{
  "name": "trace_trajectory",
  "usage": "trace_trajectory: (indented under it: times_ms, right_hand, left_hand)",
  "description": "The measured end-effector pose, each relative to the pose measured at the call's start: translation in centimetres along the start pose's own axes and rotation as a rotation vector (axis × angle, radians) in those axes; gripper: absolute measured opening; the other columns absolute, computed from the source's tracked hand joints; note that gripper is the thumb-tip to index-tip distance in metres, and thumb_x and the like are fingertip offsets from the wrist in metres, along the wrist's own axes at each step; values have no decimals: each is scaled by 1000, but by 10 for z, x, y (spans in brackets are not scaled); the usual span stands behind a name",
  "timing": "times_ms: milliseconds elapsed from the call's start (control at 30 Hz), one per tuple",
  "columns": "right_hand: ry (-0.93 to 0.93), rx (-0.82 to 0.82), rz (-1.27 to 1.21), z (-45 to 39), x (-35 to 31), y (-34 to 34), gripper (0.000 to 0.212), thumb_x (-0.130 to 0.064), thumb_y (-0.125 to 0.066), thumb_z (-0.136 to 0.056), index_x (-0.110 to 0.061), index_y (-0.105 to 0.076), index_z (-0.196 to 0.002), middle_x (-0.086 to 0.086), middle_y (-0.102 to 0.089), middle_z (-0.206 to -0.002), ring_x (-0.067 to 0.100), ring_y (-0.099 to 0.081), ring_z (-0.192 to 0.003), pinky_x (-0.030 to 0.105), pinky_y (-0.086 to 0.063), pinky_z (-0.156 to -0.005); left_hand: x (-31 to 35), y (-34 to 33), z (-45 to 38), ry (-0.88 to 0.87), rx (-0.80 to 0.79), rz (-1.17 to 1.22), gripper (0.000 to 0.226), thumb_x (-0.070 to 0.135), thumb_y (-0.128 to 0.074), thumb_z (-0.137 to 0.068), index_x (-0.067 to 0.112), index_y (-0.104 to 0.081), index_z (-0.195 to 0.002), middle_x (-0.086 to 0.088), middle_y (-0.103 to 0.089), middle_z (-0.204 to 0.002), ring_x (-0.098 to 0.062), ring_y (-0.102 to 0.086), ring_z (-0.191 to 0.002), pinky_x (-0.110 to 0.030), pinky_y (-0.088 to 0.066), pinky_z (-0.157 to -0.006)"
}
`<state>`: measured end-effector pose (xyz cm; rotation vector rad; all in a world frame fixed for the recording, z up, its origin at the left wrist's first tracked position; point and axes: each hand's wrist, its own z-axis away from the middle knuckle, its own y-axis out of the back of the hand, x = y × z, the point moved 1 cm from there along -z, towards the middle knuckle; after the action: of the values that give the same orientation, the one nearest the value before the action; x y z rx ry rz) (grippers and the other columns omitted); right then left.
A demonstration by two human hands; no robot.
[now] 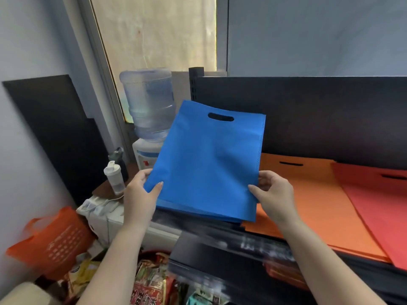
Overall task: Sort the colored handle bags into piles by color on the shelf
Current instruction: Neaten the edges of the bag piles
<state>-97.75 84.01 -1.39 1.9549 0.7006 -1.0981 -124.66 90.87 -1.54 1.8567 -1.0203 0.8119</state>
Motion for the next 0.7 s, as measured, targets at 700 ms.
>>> trace_trajectory:
  times_ms: [700]
  right_hand:
    - [270,-163,980,3,-25,78,47,-42,-43,-98,-19,-41,-139,-1,-47,-135,21,-42,-124,34,-43,-91]
  left_hand:
    - [70,-75,5,-432,-344,-643,49,42,-49,-94,19,-42,-137,4,-48,-136,-18,-42,-126,-32,-30,-98]
